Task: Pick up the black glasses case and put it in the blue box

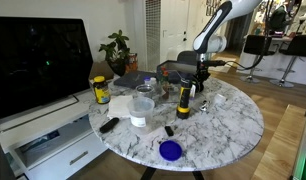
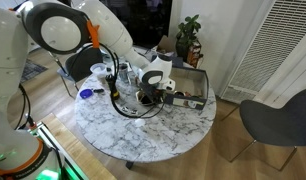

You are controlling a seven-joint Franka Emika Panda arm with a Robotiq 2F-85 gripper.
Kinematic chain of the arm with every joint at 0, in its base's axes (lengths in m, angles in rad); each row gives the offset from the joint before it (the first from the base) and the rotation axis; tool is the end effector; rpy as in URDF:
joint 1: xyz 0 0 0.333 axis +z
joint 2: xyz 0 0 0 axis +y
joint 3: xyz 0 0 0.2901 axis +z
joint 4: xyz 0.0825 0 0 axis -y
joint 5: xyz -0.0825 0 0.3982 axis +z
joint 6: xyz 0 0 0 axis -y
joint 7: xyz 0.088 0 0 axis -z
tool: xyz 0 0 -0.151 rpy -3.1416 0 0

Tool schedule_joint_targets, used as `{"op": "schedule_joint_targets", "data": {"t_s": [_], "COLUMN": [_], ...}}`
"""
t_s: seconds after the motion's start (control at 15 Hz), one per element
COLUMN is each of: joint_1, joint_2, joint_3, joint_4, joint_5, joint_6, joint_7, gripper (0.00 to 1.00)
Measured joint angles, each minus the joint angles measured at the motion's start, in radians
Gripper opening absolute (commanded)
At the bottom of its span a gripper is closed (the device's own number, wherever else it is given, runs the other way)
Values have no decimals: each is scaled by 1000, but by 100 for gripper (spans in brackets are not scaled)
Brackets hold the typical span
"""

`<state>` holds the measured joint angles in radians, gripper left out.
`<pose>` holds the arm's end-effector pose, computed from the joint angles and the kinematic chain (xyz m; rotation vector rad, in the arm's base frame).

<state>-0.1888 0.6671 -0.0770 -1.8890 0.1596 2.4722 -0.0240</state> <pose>0.5878 -0.1587 0.0669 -3.0342 0.5466 0.1112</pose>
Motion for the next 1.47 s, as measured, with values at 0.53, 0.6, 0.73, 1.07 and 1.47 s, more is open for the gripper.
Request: {"op": "schedule_joint_targets", "data": {"t_s": [0.53,0.6,0.73,1.07,1.47], "joint_1": [-14,-19,-30,-53,-60], "joint_2": [-173,-204,-261,-339,-331], "joint_3": [3,2,-5,-42,-79], "joint_4": [-104,-114,-123,-95,1], "joint_5": [7,15,36,132,199], "joint_6": [-49,-72,-127,-237,-305], "joint_7": [-1,-1,1,78,229], "gripper": [1,1,1,1,6]}}
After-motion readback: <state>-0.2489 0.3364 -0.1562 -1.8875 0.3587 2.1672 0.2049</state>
